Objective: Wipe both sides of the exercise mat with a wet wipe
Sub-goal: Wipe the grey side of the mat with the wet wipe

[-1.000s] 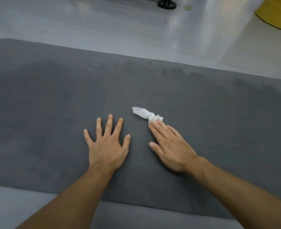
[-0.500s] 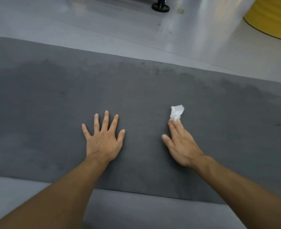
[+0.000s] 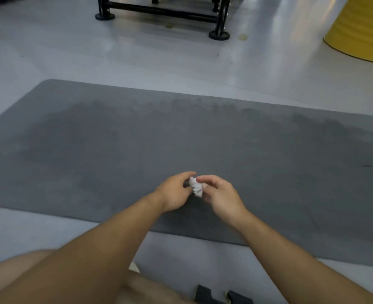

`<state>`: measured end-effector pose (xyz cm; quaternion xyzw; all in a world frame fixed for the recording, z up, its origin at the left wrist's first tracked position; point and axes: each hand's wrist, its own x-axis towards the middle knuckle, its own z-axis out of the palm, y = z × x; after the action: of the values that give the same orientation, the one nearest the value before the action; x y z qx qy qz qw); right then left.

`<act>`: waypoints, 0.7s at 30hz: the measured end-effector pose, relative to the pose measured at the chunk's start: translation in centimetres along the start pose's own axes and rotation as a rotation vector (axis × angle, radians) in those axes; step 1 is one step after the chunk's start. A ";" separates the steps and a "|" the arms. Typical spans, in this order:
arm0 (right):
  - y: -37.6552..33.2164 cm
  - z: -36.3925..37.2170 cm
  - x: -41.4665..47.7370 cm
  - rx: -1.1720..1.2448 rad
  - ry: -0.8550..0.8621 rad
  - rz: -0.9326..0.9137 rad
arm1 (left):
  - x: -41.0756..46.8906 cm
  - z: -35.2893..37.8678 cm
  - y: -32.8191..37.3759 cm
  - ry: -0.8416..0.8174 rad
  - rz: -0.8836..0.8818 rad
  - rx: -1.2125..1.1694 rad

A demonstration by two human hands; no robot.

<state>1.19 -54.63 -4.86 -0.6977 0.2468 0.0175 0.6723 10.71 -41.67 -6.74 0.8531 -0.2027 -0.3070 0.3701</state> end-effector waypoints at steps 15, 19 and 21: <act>-4.3 0.3 -0.6 0.312 -0.134 0.064 | -6.2 -8.8 3.9 0.203 -0.038 -0.206; -4.0 0.5 -0.4 0.248 -0.078 0.074 | -6.3 -10.0 2.4 0.315 -0.102 -0.386; -4.0 0.5 -0.3 0.245 -0.033 0.079 | -6.1 -10.1 1.9 0.331 -0.144 -0.428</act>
<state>2.57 -54.18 -1.08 -0.5997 0.2633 0.0253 0.7552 12.79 -34.26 2.37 0.8062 -0.0088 -0.2247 0.5473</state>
